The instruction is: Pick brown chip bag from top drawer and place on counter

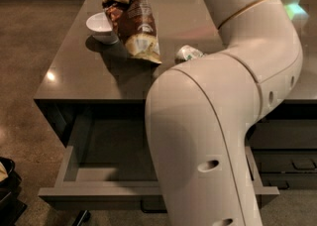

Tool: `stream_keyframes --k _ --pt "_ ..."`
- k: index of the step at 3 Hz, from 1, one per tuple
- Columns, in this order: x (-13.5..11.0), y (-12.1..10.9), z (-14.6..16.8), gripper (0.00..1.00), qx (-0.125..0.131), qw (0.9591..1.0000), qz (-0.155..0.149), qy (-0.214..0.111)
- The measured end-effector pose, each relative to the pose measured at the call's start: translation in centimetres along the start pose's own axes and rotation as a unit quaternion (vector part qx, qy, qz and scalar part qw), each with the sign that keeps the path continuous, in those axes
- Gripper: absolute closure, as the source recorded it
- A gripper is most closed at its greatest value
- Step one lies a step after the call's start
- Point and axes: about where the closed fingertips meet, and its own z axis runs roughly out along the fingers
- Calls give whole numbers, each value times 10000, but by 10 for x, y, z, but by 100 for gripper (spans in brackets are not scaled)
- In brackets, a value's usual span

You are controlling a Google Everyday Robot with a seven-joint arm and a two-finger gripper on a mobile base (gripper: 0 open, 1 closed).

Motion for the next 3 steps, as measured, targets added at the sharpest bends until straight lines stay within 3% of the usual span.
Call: stream_keyframes --k 1,2,3 --pt "0 0 0 11 0 10000 0 0" --pt "0 0 0 0 0 10000 0 0" --pt "0 0 0 0 0 10000 0 0"
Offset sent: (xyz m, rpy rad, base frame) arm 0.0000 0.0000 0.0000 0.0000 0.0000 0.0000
